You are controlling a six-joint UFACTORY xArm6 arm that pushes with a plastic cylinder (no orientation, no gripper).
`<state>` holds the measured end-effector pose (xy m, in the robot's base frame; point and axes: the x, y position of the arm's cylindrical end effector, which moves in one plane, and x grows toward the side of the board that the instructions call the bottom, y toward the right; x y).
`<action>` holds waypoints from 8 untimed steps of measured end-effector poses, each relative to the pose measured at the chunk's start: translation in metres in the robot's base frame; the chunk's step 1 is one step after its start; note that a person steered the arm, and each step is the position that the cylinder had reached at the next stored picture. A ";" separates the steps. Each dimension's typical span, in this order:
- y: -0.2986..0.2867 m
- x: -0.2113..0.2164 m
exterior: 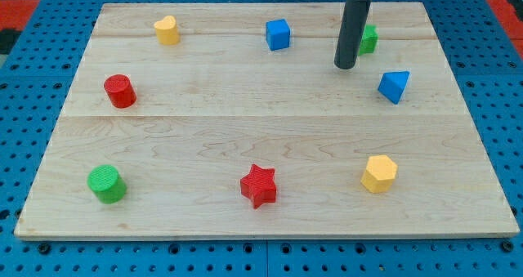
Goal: Push the blue cube into the green circle
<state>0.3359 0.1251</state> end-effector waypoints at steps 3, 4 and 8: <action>-0.005 -0.014; -0.050 -0.046; -0.134 -0.058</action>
<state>0.2777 -0.0090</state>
